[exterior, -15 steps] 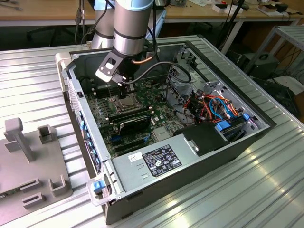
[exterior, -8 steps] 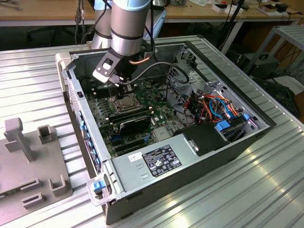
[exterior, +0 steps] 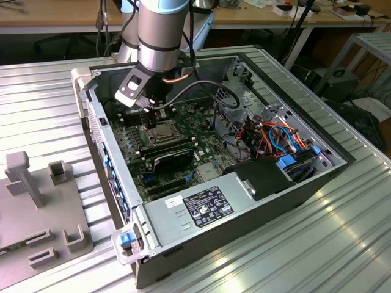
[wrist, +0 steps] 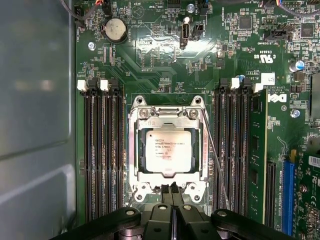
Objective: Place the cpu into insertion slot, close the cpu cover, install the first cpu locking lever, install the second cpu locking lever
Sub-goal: 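Install the first cpu locking lever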
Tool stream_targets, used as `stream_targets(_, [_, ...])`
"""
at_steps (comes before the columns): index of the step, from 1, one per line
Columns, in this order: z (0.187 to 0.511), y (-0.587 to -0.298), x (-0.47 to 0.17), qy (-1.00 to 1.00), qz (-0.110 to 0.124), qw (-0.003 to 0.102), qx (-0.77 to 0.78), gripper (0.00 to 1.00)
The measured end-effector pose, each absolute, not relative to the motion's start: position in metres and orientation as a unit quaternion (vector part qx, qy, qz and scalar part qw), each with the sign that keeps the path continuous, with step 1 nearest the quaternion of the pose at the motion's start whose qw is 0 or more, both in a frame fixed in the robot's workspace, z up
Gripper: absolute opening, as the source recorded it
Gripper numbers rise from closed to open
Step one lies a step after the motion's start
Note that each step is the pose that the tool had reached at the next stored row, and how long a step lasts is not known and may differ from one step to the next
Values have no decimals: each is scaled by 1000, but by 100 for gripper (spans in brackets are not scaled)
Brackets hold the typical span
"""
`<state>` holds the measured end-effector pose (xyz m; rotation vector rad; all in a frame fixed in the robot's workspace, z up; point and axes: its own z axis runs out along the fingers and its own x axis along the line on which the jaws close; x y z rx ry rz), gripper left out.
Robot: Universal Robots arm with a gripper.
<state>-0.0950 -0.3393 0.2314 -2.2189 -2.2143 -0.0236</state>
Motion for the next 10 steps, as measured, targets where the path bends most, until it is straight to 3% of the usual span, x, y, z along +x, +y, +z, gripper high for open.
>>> stream_targets(10, [231,-339,-98,-706,-7,3,-708,11])
